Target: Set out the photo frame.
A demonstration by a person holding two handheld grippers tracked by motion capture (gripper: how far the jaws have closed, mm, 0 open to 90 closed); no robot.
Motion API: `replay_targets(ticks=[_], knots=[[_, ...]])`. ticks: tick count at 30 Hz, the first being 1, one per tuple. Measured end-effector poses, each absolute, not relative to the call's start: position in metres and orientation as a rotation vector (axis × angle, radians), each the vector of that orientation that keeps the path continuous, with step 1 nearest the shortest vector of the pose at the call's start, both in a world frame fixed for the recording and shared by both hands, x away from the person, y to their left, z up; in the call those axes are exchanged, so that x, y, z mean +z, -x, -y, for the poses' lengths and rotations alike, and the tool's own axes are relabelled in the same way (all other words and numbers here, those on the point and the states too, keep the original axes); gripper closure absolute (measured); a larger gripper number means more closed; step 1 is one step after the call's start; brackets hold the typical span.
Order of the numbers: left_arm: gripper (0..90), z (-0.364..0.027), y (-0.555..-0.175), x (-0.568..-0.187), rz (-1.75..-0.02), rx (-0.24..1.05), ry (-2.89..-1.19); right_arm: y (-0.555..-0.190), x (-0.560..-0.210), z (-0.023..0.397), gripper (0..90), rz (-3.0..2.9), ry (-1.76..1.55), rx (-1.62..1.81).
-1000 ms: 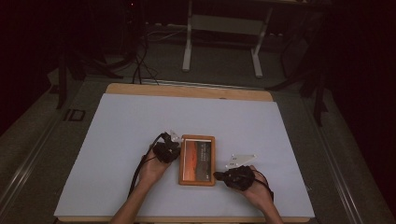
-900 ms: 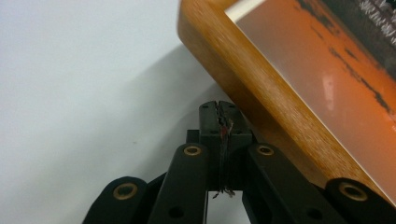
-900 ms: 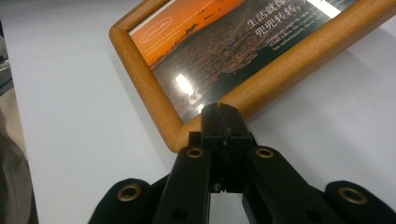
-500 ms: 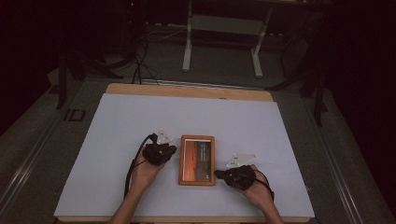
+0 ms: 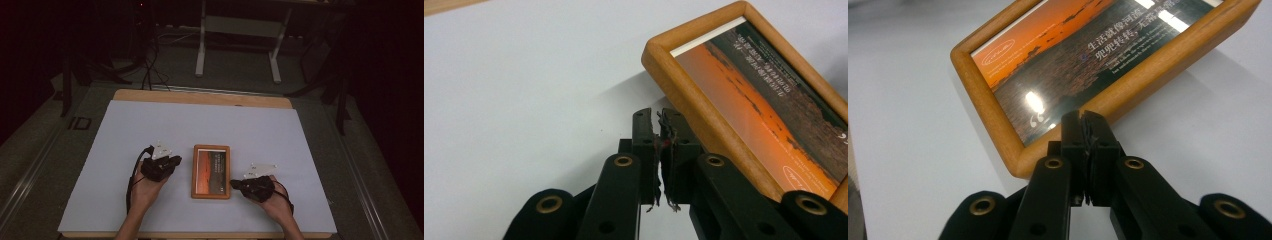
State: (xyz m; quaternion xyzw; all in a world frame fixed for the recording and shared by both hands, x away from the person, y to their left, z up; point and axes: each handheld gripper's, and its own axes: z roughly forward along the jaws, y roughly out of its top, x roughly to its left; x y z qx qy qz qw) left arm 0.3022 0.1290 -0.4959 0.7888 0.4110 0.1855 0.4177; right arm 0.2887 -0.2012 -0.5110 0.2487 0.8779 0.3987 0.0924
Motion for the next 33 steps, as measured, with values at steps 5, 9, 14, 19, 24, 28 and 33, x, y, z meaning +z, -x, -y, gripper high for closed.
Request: replay_targets(ticks=[5,9,14,19,24,28,33], knots=[[81.6,-0.130,-0.301,-0.494,-1.019,0.467,-1.972,-0.289,-0.510,0.203,87.4,-2.587,-0.755,1.195],[78.4,-0.129,-0.300,-0.494,-1.005,0.461,-1.964,-0.291,-0.511,0.204,85.7,-2.566,-0.779,1.204],[72.4,-0.129,-0.299,-0.493,-0.992,0.453,-1.958,-0.291,-0.507,0.204,82.3,-2.515,-0.804,1.230],[64.6,-0.128,-0.297,-0.492,-0.983,0.452,-1.952,-0.292,-0.499,0.206,80.1,-2.476,-0.805,1.251],[61.6,-0.132,-0.294,-0.492,-1.002,0.449,-1.934,-0.296,-0.486,0.210,80.2,-2.416,-0.802,1.273],[59.8,-0.132,-0.291,-0.495,-1.010,0.445,-1.946,-0.300,-0.476,0.212,83.3,-2.368,-0.808,1.299],[59.6,-0.131,-0.287,-0.495,-0.998,0.440,-1.956,-0.307,-0.464,0.214,89.8,-2.340,-0.788,1.304]])
